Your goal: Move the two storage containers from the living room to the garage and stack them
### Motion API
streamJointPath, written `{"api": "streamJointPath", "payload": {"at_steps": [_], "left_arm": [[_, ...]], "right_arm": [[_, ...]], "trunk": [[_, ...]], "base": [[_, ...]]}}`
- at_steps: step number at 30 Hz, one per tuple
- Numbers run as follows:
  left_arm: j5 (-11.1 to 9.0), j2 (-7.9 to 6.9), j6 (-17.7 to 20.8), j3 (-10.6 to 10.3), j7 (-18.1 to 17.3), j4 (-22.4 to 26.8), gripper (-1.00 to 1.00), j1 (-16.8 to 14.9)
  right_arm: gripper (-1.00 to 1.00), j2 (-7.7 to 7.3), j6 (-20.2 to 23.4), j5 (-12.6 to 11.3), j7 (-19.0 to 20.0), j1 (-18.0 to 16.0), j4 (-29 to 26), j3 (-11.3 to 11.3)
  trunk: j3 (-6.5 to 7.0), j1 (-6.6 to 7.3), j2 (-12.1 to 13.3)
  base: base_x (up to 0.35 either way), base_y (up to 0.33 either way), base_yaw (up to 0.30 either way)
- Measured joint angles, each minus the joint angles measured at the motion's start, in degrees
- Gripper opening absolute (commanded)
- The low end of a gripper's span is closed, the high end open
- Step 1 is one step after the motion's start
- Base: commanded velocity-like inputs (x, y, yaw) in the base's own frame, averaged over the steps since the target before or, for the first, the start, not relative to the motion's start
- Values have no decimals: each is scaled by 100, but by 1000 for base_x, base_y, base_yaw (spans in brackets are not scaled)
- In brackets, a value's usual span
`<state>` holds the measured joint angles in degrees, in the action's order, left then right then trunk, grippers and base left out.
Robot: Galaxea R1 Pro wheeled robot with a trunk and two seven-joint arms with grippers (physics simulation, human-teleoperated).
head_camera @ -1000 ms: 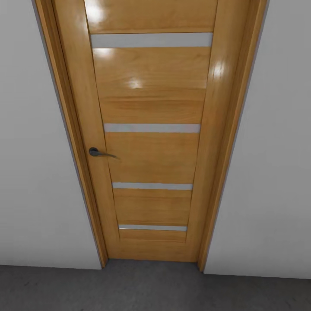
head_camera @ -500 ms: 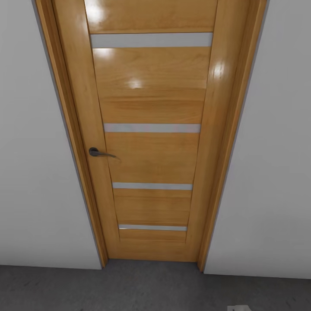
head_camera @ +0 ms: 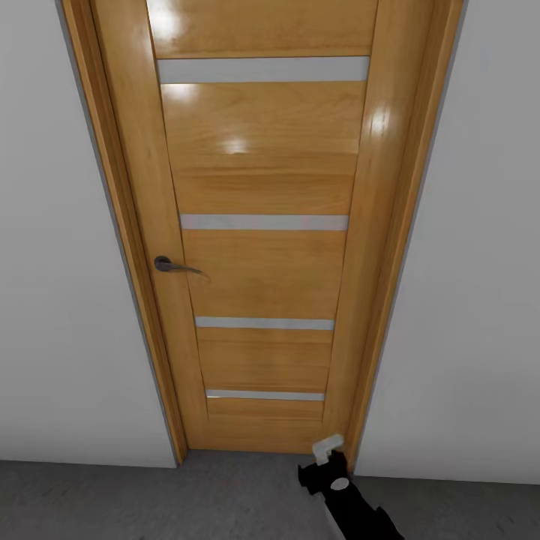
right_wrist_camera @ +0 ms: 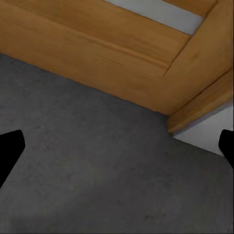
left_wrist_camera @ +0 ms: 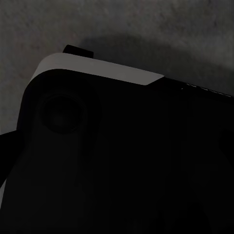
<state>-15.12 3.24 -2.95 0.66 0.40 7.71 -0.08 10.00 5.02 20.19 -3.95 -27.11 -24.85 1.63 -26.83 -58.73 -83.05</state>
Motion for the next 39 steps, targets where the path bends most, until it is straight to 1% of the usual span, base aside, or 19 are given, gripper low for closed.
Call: {"api": "streamJointPath", "payload": {"at_steps": [3, 8, 26, 35, 36, 37, 39], "left_arm": [[0, 0, 0, 0, 0, 0, 100, 0], [0, 0, 0, 0, 0, 0, 100, 0], [0, 1, 0, 0, 2, 0, 100, 0], [-1, -5, 0, 3, 7, 0, 100, 0], [-1, -6, 0, 2, 6, 0, 100, 0], [0, -8, 0, 2, 3, 0, 100, 0], [15, 1, 0, -8, 1, 0, 100, 0]], "right_arm": [[100, 0, -15, 101, 67, -103, -293, 190], [100, 0, -55, 116, 111, -141, -624, 315], [100, 0, 21, 138, 82, -153, -717, 376], [100, 0, 20, 190, -3, -152, -718, 425], [100, 0, 18, 192, -9, -152, -720, 474], [100, 0, -14, 202, -69, -152, -742, 798], [100, 0, -52, 167, -95, -152, -838, 884]], "trunk": [[0, 0, 0], [0, 0, 0], [0, 0, 0], [0, 0, 0], [0, 0, 0], [0, 0, 0], [0, 0, 0]], "base": [[0, 0, 0], [0, 0, 0], [0, 0, 0], [0, 0, 0], [0, 0, 0], [0, 0, 0], [0, 0, 0]]}}
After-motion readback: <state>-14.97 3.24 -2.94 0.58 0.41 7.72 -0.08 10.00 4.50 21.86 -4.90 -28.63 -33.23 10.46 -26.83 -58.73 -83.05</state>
